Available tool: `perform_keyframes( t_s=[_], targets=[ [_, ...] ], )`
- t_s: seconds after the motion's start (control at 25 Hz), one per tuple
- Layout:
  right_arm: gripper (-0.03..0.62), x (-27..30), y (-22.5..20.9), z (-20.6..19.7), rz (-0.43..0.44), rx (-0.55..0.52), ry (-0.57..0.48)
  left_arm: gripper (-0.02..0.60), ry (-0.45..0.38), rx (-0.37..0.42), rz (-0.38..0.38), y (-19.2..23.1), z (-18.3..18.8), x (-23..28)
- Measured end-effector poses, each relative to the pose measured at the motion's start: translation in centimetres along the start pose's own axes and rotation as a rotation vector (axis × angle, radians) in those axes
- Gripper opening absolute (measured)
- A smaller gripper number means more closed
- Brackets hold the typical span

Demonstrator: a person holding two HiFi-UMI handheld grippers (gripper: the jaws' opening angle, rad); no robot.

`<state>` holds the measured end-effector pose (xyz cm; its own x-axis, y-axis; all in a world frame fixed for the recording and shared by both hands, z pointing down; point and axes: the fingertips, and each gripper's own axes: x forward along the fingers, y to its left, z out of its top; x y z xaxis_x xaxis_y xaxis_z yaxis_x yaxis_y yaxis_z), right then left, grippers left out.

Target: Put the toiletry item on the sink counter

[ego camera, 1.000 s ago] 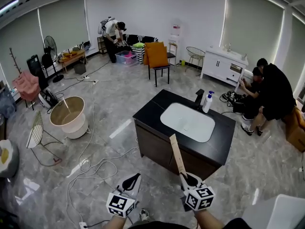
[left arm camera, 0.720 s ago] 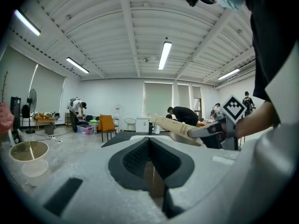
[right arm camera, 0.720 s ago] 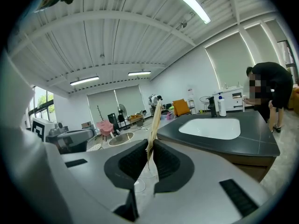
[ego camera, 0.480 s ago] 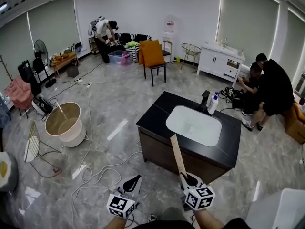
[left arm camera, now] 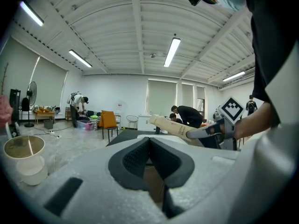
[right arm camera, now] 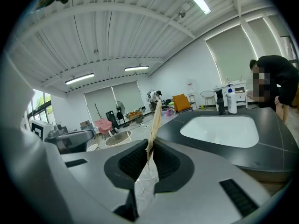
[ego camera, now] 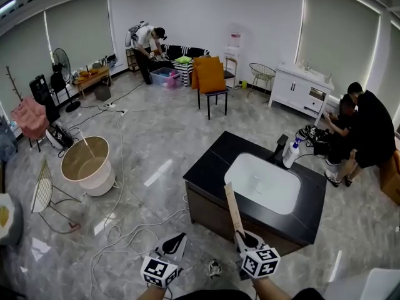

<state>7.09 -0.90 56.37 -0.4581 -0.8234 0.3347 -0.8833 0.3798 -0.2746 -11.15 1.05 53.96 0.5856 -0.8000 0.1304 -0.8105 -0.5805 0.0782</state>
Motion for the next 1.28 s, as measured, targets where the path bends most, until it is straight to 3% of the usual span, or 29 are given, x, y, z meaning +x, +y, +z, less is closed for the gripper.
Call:
perform_keyframes(
  t_s=[0.48, 0.76, 1.28],
  targets=[
    [0.035, 9.0, -8.7, 4.5, 0.051, -0.001, 0.032, 0.0, -0.001, 0.002, 0.048, 2.9, 1.8, 12.1],
    [0.035, 12.8, -12.3, 5.5, 0.072, -0.005, 0.059, 0.0, 0.002, -0.017, 0.1, 4.8, 1.2, 16.6],
    [0.035, 19.6, -17.6, 6.1, -0.015, 0.044, 0.106, 0.0, 0.062, -0.04, 0.012, 8.5, -0.1, 24.0]
  ],
)
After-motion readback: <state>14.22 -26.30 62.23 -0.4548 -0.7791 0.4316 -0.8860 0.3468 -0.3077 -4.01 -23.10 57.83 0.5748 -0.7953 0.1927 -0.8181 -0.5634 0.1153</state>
